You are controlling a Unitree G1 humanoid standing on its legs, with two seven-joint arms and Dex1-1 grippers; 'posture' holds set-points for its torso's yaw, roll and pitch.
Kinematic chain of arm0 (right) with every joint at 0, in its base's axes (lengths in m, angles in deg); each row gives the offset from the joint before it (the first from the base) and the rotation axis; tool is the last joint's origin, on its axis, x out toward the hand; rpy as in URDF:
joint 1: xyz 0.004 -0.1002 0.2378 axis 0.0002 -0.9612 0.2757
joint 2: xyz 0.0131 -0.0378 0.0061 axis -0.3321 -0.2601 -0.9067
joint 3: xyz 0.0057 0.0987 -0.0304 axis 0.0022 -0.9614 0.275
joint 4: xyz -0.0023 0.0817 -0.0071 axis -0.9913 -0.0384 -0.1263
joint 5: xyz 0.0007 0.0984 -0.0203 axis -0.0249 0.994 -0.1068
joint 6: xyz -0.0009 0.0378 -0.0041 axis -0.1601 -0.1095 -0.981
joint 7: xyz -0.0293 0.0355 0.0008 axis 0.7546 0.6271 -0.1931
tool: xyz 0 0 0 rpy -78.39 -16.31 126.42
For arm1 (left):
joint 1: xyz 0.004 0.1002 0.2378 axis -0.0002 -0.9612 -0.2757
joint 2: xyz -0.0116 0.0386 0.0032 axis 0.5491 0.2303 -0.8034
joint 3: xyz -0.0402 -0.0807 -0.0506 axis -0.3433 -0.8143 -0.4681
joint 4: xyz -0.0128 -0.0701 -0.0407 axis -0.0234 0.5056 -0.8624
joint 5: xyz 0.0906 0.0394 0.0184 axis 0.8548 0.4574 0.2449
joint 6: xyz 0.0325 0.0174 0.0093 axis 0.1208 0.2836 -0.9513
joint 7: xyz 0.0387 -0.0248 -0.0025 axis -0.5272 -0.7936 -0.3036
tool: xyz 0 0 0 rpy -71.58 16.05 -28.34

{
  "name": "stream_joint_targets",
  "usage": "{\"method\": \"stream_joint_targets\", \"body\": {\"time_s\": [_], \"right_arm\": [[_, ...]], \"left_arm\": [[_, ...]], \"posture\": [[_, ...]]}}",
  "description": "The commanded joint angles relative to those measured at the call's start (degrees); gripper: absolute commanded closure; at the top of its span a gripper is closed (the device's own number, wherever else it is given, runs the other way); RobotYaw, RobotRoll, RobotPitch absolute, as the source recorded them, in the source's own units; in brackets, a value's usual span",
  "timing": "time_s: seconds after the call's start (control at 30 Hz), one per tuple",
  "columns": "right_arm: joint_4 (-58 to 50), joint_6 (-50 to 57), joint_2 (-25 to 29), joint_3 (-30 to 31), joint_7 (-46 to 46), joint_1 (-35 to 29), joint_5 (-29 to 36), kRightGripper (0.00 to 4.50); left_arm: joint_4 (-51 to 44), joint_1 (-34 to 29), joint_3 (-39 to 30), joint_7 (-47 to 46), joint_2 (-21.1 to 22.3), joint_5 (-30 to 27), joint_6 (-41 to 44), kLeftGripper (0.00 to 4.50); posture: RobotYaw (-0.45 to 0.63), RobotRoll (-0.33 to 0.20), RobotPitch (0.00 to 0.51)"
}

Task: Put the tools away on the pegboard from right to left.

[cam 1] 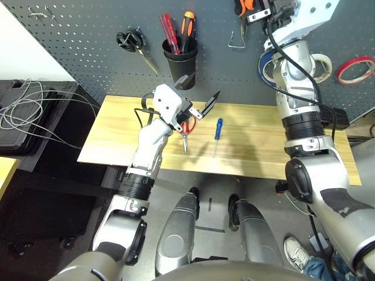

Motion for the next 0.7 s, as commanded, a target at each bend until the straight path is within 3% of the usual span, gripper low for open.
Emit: {"method": "stream_joint_targets", "body": {"time_s": [0.03,0.7], "right_arm": [[2.85,-2.98,-0.57,-0.77,1.65,1.14,-0.12,4.20],[20.06,-14.66,-1.57,-0.02,6.17,5.84,-3.31,4.20]], "left_arm": [[-0.50,-0.59,0.19,-0.02,-0.23,0.58,0.13,0.00],[-1.23,-1.35,0.24,-0.39,0.18,0.89,0.43,0.00]], "posture": [[0.14,0.000,0.255],[0.16,0.000,0.259]]}}
